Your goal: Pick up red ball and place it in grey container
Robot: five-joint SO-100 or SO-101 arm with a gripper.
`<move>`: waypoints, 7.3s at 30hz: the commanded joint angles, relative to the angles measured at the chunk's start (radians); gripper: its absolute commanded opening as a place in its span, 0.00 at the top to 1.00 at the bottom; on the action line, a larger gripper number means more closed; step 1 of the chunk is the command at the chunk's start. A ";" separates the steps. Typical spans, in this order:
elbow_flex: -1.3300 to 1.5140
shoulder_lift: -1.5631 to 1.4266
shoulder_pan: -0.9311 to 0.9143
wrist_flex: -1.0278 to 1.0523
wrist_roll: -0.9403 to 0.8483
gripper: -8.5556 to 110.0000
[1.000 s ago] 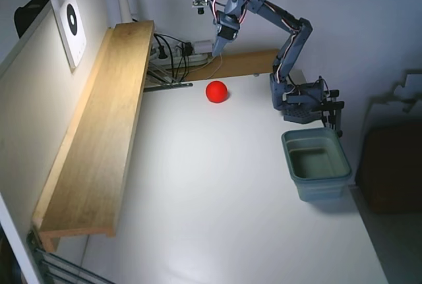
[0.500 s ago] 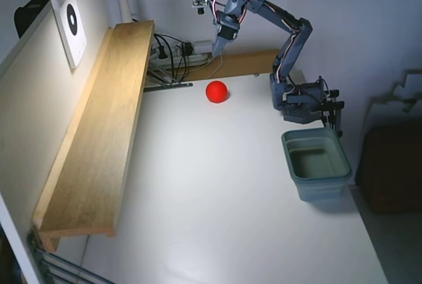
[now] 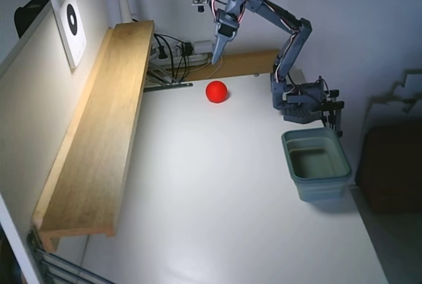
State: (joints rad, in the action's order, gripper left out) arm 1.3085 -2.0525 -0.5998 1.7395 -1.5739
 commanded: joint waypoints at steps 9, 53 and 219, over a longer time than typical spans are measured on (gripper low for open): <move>0.014 -0.029 -0.207 0.006 0.003 0.61; -0.062 0.143 -0.470 -0.029 0.003 0.61; 0.833 0.502 -0.540 -1.283 0.003 0.73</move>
State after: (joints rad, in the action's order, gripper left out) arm 2.1292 -1.5386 -1.1244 0.4587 -1.5723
